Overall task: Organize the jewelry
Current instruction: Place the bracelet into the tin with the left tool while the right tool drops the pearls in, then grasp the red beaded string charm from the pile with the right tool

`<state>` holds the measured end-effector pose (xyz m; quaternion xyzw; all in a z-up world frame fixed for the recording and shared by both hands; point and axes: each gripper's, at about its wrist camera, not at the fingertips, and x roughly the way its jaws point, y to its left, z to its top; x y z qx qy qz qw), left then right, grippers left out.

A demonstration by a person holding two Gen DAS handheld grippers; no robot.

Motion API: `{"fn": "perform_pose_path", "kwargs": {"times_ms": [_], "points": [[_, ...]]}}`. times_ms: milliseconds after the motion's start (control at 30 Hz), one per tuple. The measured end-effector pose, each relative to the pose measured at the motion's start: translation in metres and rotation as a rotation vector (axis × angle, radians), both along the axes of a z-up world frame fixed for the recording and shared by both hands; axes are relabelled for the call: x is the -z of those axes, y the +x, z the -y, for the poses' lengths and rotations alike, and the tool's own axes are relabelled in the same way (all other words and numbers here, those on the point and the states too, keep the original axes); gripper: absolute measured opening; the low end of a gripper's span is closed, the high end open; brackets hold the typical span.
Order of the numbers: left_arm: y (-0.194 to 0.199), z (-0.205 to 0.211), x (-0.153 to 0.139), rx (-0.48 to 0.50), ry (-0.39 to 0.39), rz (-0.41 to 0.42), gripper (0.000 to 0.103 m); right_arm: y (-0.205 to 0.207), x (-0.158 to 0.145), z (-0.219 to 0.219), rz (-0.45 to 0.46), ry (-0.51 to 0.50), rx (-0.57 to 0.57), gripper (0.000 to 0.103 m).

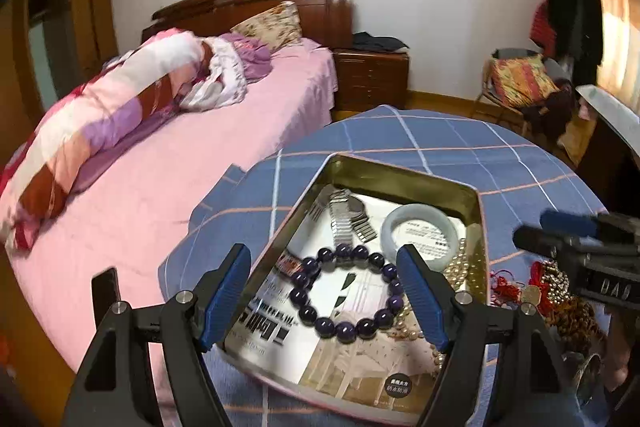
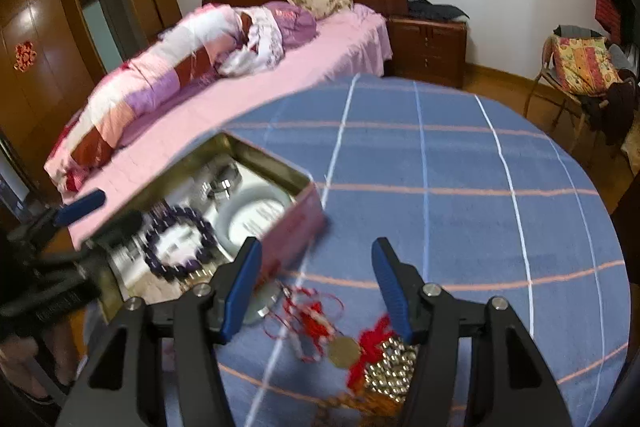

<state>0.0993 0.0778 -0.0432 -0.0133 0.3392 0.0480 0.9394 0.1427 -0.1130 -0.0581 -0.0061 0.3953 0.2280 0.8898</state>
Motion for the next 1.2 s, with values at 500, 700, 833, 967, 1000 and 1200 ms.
{"fn": "perform_pose_path", "kwargs": {"times_ms": [500,700,833,967,1000,1200], "points": [[-0.015,-0.002,0.010,-0.047,-0.066,-0.024,0.076,-0.010,0.036,-0.019,-0.069,-0.170,-0.100,0.031],[-0.022,0.002,0.007,-0.045,-0.071,-0.021,0.076,-0.015,0.020,-0.006,-0.030,-0.096,-0.080,0.009],[-0.026,0.005,0.000,-0.035,-0.071,-0.006,0.076,-0.022,-0.001,0.013,0.011,-0.033,-0.039,0.009],[-0.028,0.016,-0.005,-0.007,-0.061,0.003,0.076,-0.033,-0.017,0.032,0.053,-0.005,-0.009,0.009],[-0.028,0.021,-0.006,0.004,-0.057,0.003,0.076,-0.036,-0.020,0.036,0.062,0.000,0.000,0.009],[-0.026,0.053,-0.011,0.077,-0.020,0.007,0.075,-0.043,-0.023,0.065,0.090,0.023,0.075,0.009]]}}
